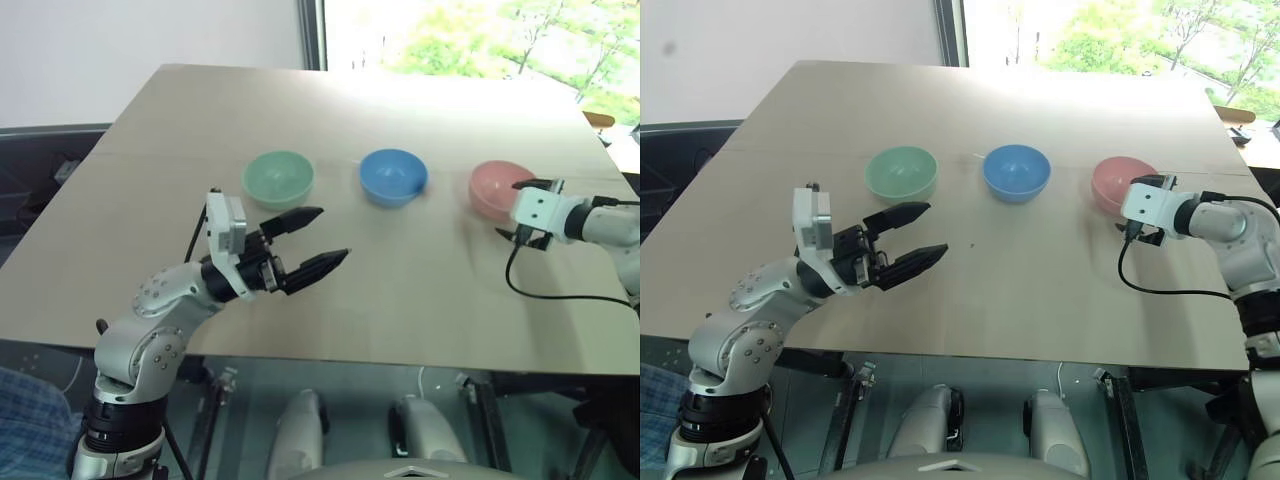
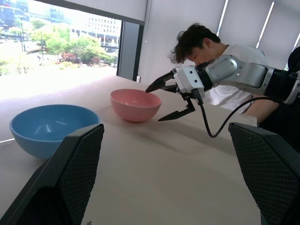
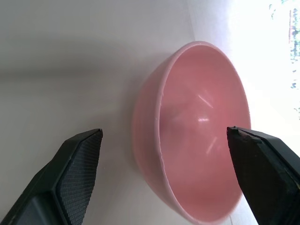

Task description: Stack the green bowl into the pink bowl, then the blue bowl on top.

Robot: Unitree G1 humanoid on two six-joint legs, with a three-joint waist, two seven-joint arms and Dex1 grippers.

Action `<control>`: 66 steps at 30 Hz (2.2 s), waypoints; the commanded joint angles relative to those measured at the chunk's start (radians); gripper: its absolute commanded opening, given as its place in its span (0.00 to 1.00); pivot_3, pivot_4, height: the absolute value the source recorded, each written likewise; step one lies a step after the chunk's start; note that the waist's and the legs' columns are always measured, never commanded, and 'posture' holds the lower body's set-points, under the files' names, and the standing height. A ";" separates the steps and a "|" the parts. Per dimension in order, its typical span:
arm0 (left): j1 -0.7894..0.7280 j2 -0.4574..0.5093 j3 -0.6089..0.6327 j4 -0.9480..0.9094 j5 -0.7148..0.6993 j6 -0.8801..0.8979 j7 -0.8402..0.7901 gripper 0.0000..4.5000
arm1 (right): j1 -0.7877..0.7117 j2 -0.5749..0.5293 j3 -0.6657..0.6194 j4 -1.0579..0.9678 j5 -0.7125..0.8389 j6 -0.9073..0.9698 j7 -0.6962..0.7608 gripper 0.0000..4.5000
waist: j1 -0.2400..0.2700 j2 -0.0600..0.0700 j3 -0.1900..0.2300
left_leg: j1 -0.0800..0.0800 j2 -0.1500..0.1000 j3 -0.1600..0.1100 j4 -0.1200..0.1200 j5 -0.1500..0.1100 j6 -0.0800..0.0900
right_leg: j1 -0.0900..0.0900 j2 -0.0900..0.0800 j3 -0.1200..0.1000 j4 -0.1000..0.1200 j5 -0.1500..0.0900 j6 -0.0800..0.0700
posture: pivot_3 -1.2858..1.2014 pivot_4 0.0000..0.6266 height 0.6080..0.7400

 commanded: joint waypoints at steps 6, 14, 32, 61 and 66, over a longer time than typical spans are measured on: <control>0.014 0.012 0.012 -0.058 -0.008 -0.006 0.018 1.00 | -0.150 0.020 0.059 0.239 -0.050 -0.144 0.050 0.43 | -0.005 0.001 0.000 | 0.000 0.000 0.000 0.000 0.000 0.000 | 0.000 0.000 0.000 0.000 0.000 0.000 | 0.52 0.24 1.00; 0.031 0.009 0.007 -0.075 -0.011 -0.006 0.036 1.00 | -0.154 0.021 0.059 0.259 -0.043 -0.192 0.075 0.02 | -0.004 0.001 0.001 | 0.000 0.000 0.000 0.000 0.000 0.000 | 0.000 0.000 0.000 0.001 0.000 0.000 | 0.52 0.24 1.00; -0.032 0.039 -0.017 -0.015 0.020 -0.008 -0.005 1.00 | 0.112 -0.037 0.050 -0.813 0.218 0.246 0.384 0.02 | -0.001 0.004 0.002 | 0.001 0.000 0.000 0.000 0.000 0.000 | 0.000 0.000 -0.001 0.001 0.000 0.000 | 0.52 0.24 1.00; -0.051 0.043 -0.031 0.013 0.061 -0.015 -0.040 1.00 | 0.146 0.106 0.192 -1.057 0.092 0.583 0.361 0.99 | 0.001 0.003 0.003 | 0.000 0.000 -0.001 0.000 0.000 0.000 | 0.000 0.000 -0.002 0.001 0.000 0.000 | 0.52 0.24 1.00; -0.055 0.038 -0.029 0.013 0.063 -0.017 -0.027 1.00 | 0.181 0.097 0.019 -1.108 0.247 0.759 0.353 0.99 | 0.002 0.003 0.003 | -0.001 0.000 -0.001 0.000 0.000 0.000 | 0.000 0.000 -0.002 0.001 0.000 0.000 | 0.52 0.24 1.00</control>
